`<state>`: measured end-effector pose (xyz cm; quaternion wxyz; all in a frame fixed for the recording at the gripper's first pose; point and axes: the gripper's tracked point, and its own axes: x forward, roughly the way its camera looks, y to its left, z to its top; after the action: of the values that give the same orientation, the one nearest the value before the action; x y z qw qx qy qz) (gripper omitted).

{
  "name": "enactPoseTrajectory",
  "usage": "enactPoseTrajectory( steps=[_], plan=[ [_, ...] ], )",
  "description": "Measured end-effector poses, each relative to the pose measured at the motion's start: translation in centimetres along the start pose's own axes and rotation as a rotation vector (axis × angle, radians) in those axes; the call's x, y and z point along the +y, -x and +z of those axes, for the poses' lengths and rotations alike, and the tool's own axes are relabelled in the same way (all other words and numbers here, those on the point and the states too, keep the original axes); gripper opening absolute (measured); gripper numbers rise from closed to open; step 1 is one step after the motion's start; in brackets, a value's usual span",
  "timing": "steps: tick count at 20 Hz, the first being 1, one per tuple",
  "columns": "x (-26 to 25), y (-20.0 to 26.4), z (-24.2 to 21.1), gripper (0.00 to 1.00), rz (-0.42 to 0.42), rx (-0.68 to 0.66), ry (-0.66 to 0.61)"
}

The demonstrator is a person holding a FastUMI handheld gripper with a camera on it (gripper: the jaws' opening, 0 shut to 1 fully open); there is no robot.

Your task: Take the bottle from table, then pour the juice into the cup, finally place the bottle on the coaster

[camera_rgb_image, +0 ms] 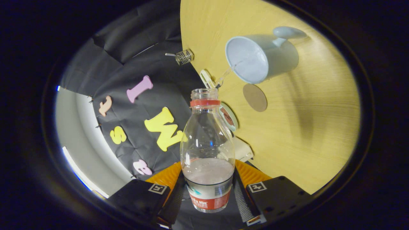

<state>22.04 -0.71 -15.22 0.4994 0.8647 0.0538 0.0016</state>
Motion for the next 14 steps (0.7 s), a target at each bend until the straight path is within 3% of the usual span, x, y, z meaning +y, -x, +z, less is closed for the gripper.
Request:
enactPoseTrajectory(
  steps=[14],
  plan=[
    [1.2, -1.3, -1.1, 0.77, 0.019, 0.032, -0.112]
  ],
)
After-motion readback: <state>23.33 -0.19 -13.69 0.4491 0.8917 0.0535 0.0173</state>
